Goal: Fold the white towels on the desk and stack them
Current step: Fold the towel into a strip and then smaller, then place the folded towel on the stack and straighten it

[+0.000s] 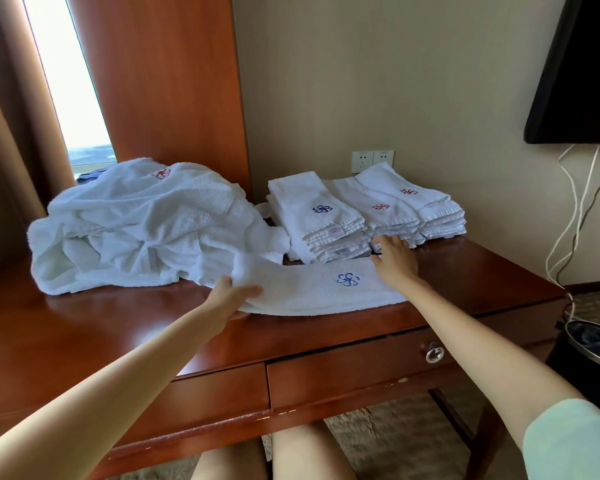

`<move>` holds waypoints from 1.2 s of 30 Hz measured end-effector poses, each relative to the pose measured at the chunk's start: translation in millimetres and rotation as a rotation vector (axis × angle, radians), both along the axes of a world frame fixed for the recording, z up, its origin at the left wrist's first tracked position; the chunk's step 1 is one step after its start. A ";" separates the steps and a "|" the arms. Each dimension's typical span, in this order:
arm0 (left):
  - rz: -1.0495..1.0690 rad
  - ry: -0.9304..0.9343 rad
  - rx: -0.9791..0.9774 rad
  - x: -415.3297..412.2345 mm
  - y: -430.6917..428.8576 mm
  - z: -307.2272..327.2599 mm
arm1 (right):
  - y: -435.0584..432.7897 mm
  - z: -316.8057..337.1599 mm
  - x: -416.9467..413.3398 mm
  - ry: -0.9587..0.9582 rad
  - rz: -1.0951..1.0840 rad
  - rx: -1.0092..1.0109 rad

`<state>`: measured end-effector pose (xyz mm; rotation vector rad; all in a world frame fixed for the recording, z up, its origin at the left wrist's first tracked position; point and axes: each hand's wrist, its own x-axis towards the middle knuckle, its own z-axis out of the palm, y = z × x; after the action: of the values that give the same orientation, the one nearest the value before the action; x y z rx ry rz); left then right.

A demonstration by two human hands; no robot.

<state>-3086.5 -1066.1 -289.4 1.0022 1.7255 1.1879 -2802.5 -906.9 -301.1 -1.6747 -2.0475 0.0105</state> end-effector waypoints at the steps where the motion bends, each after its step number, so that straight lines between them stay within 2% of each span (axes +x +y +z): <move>1: 0.020 0.042 0.044 1.5 1.7 9.1 | -1.4 7.4 -4.8 0.131 0.134 0.015; 4: -0.009 0.228 0.207 2.4 11.9 53.5 | -10.0 47.2 -27.2 0.513 0.468 -0.120; 8: -0.180 0.307 0.457 -0.9 25.3 117.8 | -13.3 102.3 -60.6 0.570 0.706 -0.372; 10: -0.267 0.299 0.579 -1.4 31.3 145.7 | -8.6 123.0 -71.4 0.607 0.756 -0.419; 14: -0.240 0.133 0.743 -4.8 50.4 179.5 | 0.9 153.8 -82.5 0.918 0.847 -0.363; 18: -0.235 -0.046 0.681 -2.3 70.6 163.9 | 2.5 187.2 -88.6 0.962 0.883 -0.311; 25: -0.441 -0.106 0.315 21.0 91.3 58.3 | 35.4 257.8 -109.0 1.078 0.802 -0.247; 30: -0.318 -0.307 0.381 44.4 129.0 45.5 | 87.4 281.5 -124.5 1.028 0.697 -0.201; 36: -0.216 -0.116 0.421 51.5 159.5 38.9 | 174.0 236.9 -143.0 1.057 0.519 -0.260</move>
<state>-3035.0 -906.6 -250.5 1.3020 1.2647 1.4652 -2945.4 -732.9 -64.2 -0.8479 -1.5610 1.1122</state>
